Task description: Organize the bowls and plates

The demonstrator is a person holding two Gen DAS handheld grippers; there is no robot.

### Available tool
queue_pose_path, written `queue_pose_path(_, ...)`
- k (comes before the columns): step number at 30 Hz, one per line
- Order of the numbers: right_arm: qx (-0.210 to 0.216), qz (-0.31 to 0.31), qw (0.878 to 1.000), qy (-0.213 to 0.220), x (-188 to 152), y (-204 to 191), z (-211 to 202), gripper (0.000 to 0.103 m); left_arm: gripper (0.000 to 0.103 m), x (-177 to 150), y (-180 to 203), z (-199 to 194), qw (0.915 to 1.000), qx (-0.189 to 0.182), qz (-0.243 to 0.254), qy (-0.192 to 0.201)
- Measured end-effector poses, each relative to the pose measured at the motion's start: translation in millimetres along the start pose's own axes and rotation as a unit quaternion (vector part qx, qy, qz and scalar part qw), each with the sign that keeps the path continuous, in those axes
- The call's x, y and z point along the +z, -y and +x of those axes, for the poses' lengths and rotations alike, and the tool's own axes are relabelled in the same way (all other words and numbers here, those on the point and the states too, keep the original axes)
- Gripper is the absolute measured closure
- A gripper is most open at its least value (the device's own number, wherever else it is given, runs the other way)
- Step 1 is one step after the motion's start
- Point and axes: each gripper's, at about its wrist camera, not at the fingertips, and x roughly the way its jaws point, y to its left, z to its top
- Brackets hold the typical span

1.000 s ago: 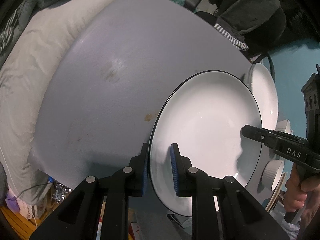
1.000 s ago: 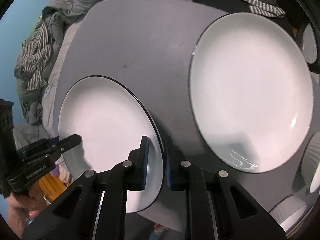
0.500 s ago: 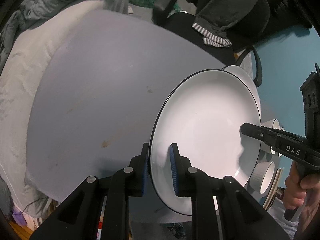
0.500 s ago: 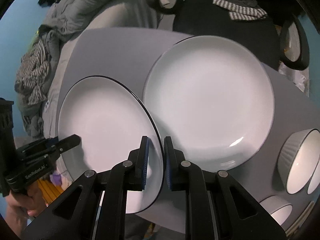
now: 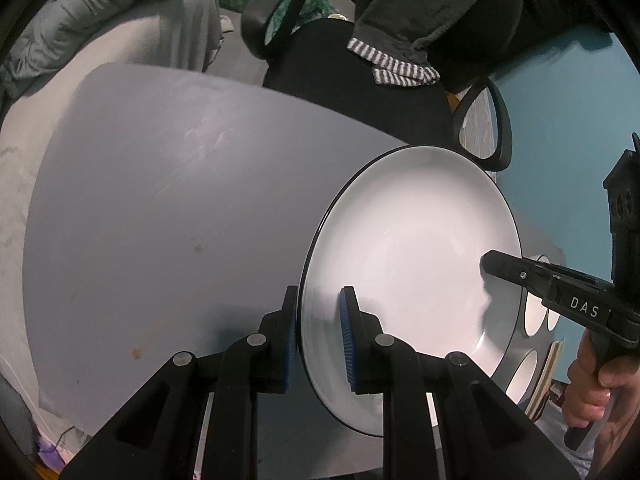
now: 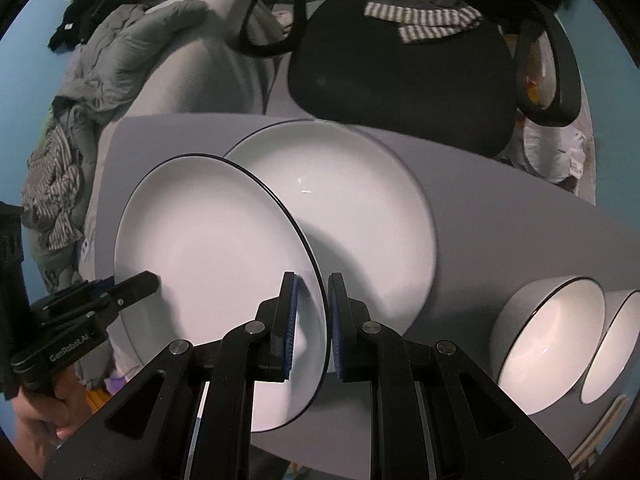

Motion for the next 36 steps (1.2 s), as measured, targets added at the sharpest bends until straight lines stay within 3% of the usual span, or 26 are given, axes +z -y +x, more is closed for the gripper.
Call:
queue_pose_path(13, 0.001, 0.015, 1.0, -0.011, 25, 37, 1, 0.088, 0.084, 28, 26, 19, 0.9999, 0.013, -0.003, -0.01)
queue_pose_path(27, -0.006, 0.026, 0.999, -0.03, 31, 51, 11, 0.086, 0.083, 34, 36, 34, 0.9992, 0.034, 0.0, -0.023)
queue_pose_path(33, -0.015, 0.032, 0.998, -0.044, 32, 47, 14, 0.081, 0.077, 33, 43, 38, 0.9985, 0.047, 0.012, -0.024)
queue_pose_path(36, -0.013, 0.039, 0.998, -0.053, 33, 46, 15, 0.072, 0.074, 34, 47, 38, 0.9983, 0.052, 0.016, -0.023)
